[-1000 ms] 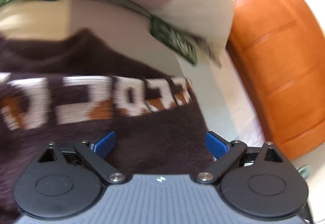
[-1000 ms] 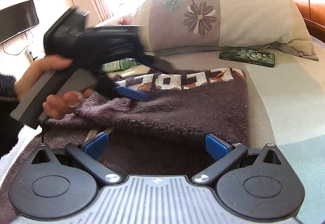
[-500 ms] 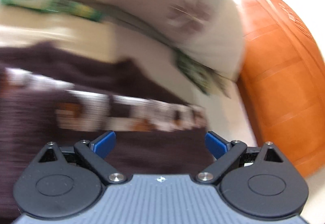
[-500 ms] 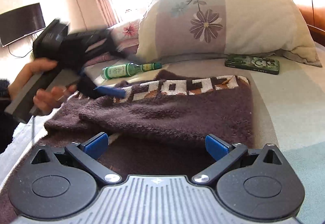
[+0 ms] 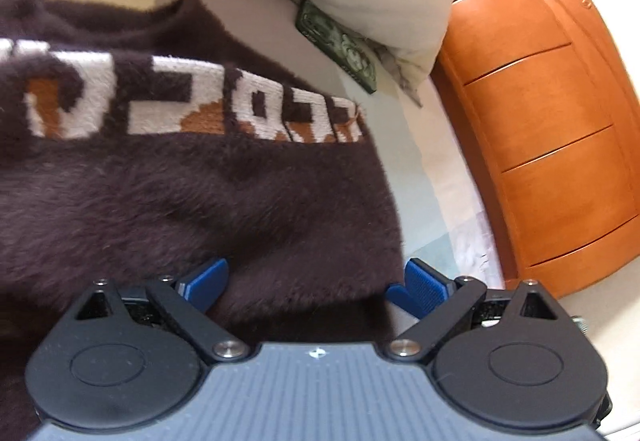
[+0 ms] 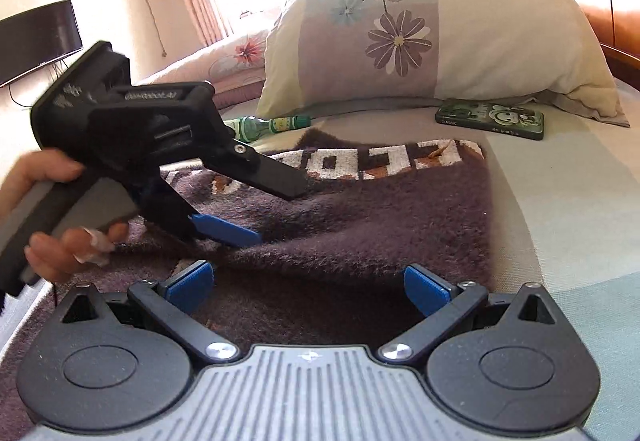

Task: Fold clothes
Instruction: 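Smooth the folded sleeve along its length with the left gripper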

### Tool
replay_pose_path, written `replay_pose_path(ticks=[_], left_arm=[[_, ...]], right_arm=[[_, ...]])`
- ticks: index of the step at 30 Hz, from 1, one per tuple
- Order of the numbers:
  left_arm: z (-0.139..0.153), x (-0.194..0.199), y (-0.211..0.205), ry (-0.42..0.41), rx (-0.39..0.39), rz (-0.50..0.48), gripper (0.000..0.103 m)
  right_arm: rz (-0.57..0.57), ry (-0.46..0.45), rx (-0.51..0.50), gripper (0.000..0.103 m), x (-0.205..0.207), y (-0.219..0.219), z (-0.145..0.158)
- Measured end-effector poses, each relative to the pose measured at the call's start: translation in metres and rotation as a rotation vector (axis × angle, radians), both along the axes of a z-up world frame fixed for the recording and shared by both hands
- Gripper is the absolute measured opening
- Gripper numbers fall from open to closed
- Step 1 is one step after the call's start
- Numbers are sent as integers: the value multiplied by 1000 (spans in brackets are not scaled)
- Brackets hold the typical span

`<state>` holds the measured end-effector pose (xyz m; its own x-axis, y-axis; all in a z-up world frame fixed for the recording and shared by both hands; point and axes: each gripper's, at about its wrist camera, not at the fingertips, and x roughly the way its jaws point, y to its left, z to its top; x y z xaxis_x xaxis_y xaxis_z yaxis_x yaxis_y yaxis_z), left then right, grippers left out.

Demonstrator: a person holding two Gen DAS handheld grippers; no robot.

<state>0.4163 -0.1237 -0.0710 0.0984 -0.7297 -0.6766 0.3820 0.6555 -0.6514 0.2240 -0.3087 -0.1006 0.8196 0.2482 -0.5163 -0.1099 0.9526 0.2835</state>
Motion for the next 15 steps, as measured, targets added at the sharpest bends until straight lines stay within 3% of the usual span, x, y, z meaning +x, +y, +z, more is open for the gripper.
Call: replay_pose_path(ticks=[2, 6, 10, 15], left_arm=[[12, 2, -5, -49, 20, -13, 95], [18, 28, -31, -105, -18, -10, 95], [0, 62, -46, -136, 70, 54, 95], [-3, 83, -27, -129, 4, 173, 94]], right_arm=[[-3, -2, -2, 103, 1, 1, 0], [5, -1, -1, 103, 1, 2, -2], [12, 5, 9, 103, 2, 1, -3], [10, 11, 21, 103, 2, 1, -4]])
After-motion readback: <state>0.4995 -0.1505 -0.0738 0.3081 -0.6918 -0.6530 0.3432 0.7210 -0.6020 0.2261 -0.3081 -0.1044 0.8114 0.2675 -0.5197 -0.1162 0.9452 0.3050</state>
